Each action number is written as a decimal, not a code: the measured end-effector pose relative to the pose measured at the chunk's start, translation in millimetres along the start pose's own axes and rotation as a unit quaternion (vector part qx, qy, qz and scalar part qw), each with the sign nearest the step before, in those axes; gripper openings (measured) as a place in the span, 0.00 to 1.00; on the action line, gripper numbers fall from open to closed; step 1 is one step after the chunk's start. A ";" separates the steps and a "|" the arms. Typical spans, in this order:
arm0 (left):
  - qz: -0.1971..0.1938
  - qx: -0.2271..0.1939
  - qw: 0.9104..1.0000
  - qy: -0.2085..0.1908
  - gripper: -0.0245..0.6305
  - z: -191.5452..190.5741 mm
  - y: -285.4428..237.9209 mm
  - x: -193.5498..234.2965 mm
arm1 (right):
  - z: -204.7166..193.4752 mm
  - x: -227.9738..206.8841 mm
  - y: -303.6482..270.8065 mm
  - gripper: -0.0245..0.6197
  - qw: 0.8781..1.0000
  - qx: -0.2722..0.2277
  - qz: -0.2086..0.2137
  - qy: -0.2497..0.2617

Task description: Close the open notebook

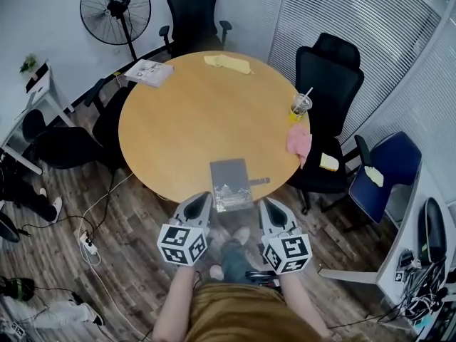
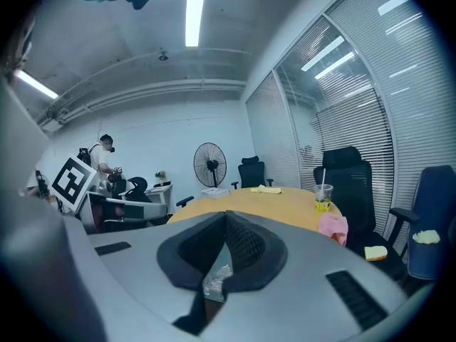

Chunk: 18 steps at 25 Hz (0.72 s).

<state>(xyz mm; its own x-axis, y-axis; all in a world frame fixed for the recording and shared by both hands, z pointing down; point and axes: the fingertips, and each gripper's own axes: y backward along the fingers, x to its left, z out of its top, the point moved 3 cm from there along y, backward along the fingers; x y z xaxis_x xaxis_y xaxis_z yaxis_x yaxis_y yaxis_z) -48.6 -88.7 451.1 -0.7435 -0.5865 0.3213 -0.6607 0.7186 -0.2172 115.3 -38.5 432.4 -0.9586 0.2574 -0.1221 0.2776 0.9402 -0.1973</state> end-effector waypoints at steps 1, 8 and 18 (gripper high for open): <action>0.003 -0.012 1.000 0.002 0.07 4.3 4.8 0.1 | 0.9 1.1 2.7 0.06 1.000 -0.002 -0.001 0.001; -0.003 -0.061 0.998 0.011 0.07 19.0 24.9 -7.7 | 1.1 3.0 16.2 0.06 1.000 -0.005 -0.001 0.007; -0.005 -0.065 0.998 0.018 0.07 18.8 24.7 -12.8 | 2.9 0.0 20.0 0.06 1.000 -0.008 0.004 0.014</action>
<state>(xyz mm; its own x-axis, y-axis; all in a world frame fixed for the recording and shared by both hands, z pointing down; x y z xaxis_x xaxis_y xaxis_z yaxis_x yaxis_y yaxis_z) -57.3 -70.5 424.2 -0.7314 -0.5811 0.3568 -0.6467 0.7571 -0.0927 121.1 -20.4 425.6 -0.9577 0.2710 -0.0968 0.2847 0.9415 -0.1805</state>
